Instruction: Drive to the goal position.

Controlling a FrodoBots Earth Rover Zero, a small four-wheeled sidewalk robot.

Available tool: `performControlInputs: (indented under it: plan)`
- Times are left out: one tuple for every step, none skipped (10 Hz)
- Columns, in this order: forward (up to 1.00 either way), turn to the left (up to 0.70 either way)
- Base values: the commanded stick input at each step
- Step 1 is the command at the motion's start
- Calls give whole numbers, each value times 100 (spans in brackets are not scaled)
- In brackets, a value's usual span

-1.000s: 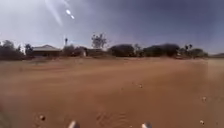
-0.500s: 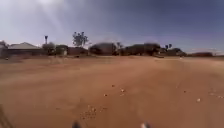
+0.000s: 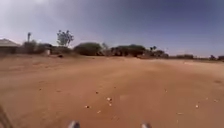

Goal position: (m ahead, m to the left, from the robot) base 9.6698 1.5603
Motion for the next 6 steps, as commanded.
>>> performControlInputs:
  plan:
    - [70,0]
    - [70,0]
    - [70,0]
    - [70,0]
    - [70,10]
    - [70,23]
